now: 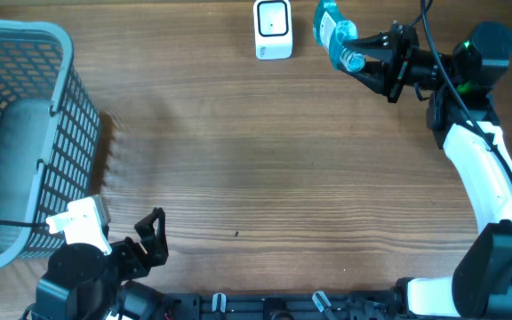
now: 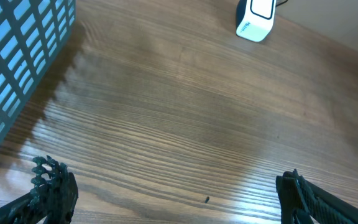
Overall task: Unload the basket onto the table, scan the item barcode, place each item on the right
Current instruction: 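Swing the bottle around and turn its label toward the scanner face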
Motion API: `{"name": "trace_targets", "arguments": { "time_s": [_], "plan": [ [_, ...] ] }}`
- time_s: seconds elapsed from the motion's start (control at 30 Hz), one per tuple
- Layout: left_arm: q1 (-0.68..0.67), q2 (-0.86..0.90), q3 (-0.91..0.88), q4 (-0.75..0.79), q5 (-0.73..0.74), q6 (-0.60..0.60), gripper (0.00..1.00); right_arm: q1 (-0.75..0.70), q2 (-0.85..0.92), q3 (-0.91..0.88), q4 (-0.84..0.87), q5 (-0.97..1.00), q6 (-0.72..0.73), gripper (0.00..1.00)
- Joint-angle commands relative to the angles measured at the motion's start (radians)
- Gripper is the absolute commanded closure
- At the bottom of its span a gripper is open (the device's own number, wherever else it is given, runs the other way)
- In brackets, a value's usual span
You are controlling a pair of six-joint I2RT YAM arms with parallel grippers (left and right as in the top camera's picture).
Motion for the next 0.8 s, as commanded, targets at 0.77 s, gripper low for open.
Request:
{"name": "trace_targets", "arguments": {
  "time_s": [0.77],
  "plan": [
    [0.005,-0.002,0.004,0.004,-0.012,0.005,0.0,0.328,-0.001,0.088,-0.333,0.818,-1.658,0.95]
  ]
}}
